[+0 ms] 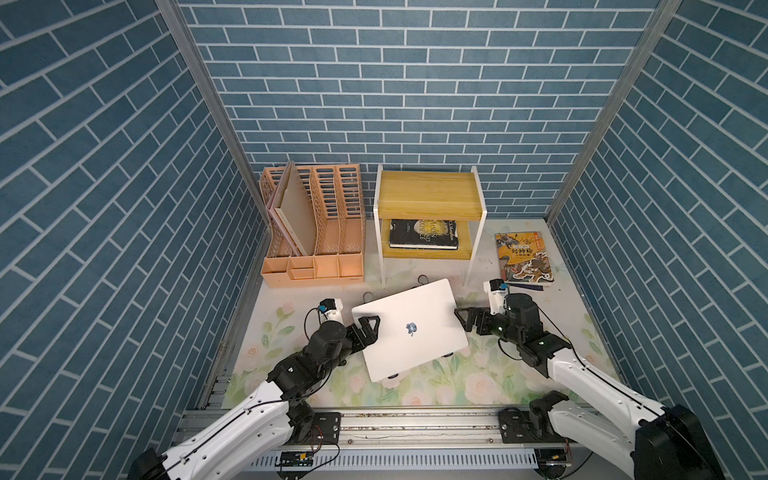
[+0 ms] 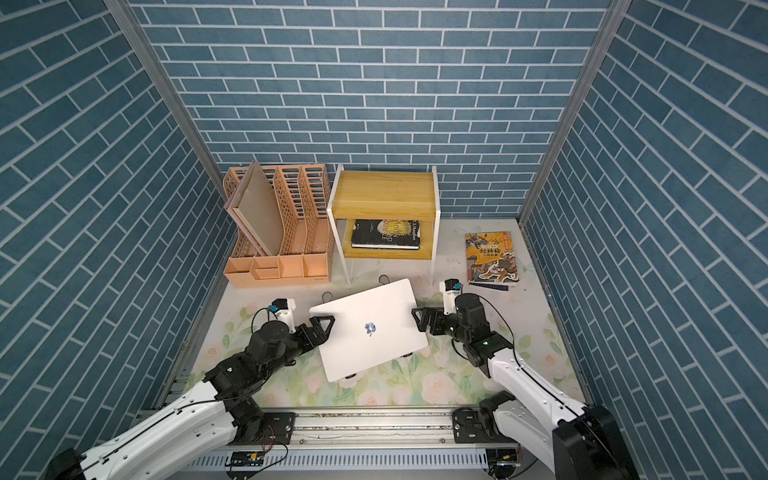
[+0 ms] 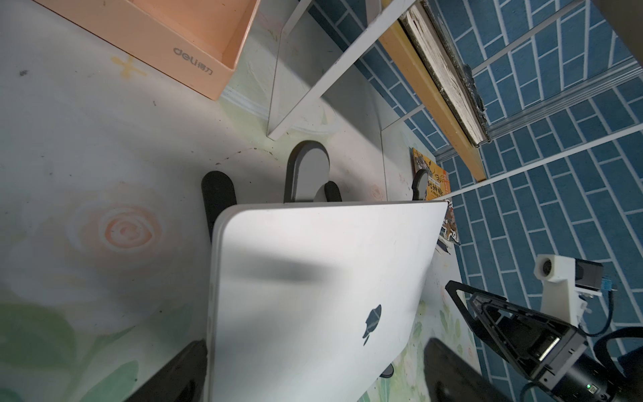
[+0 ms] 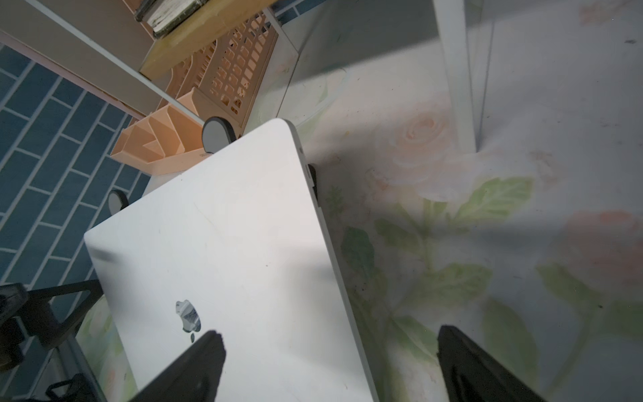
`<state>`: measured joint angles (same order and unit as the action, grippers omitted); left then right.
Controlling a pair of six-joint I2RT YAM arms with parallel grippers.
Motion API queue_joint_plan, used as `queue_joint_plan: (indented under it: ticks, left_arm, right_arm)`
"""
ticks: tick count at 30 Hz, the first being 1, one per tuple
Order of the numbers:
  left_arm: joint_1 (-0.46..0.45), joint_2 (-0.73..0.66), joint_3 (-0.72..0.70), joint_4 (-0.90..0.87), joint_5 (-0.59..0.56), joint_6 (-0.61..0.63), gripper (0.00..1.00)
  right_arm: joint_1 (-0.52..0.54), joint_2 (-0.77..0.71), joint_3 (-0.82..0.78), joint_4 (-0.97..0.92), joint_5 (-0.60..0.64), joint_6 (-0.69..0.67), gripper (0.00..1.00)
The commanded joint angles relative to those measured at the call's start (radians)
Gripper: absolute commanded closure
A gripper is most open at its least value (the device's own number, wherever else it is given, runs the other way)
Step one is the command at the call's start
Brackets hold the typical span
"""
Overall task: Close the laptop lid and set it aside
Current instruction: Pick up the laptop from the computer stand.
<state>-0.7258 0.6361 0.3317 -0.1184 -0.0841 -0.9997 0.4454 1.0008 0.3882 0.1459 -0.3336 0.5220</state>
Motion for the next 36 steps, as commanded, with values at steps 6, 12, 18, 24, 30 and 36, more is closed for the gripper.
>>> queue_joint_plan:
  ticks: [6, 12, 18, 24, 30, 36]
  left_arm:
    - [0.006, -0.012, -0.088, 0.055, 0.084, -0.022, 0.00]
    - [0.008, -0.003, -0.120, 0.078, 0.096, -0.048, 0.01]
    - [0.011, -0.003, -0.139, 0.096, 0.087, -0.070, 0.00]
    - [0.013, 0.056, -0.145, 0.142, 0.099, -0.085, 0.00]
    - [0.014, 0.118, -0.148, 0.237, 0.160, -0.082, 0.02]
    - [0.014, 0.151, -0.140, 0.258, 0.167, -0.075, 0.08]
  right_arm:
    - [-0.052, 0.169, -0.032, 0.265, -0.250, -0.074, 0.01]
    - [-0.068, 0.309, 0.026, 0.266, -0.288, -0.156, 0.03]
    - [-0.092, 0.405, 0.058, 0.265, -0.341, -0.223, 0.06]
    - [-0.098, 0.427, 0.055, 0.273, -0.346, -0.235, 0.08]
    - [-0.101, 0.434, 0.051, 0.280, -0.359, -0.233, 0.11]
    - [-0.100, 0.457, 0.050, 0.299, -0.410, -0.218, 0.14]
